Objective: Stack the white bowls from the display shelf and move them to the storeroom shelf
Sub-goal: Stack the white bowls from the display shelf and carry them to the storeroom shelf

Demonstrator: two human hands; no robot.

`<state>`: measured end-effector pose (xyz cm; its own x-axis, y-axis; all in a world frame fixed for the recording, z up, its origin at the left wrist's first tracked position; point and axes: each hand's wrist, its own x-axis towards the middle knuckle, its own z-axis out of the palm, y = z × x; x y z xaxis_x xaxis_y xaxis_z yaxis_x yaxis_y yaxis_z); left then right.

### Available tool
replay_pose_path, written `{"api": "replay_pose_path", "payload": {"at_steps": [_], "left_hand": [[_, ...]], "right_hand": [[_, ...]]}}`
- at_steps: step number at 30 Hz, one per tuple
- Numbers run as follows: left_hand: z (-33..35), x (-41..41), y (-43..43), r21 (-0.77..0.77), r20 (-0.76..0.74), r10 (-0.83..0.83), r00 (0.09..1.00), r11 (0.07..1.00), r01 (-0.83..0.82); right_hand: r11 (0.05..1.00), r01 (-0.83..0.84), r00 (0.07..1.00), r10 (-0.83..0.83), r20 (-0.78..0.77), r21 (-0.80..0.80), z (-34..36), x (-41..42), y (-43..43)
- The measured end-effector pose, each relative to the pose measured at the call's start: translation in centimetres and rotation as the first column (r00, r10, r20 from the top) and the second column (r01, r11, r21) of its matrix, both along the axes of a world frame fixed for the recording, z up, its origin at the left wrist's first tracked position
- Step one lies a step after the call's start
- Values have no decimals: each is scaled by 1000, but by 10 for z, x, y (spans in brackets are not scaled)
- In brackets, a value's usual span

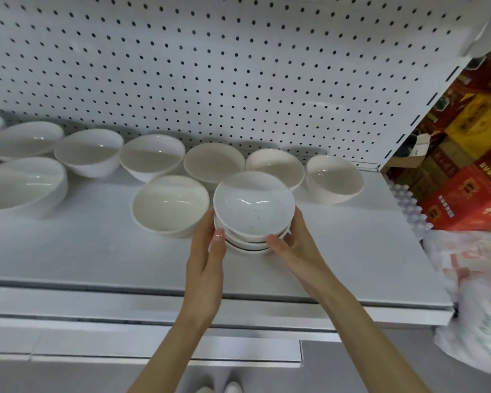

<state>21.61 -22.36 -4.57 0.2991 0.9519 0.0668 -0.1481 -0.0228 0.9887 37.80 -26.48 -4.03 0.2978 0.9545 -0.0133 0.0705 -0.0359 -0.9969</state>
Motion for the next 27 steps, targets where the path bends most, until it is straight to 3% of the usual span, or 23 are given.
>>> {"api": "replay_pose_path", "payload": {"at_steps": [9, 16, 22, 27], "left_hand": [[12, 3, 6, -75, -5, -80, 997, 994, 80], [25, 23, -14, 25, -69, -251, 966, 967, 253], [38, 100, -74, 126, -146, -461, 876, 869, 478], [33, 195, -178, 166, -121, -619, 776, 758, 630]], "right_hand": [[989, 144, 989, -143, -42, 20, 0, -15, -5], [940, 335, 941, -330, -76, 62, 13, -9, -55], [812, 560, 827, -560, -50, 164, 39, 44, -151], [694, 692, 714, -699, -49, 199, 36, 115, -278]]}}
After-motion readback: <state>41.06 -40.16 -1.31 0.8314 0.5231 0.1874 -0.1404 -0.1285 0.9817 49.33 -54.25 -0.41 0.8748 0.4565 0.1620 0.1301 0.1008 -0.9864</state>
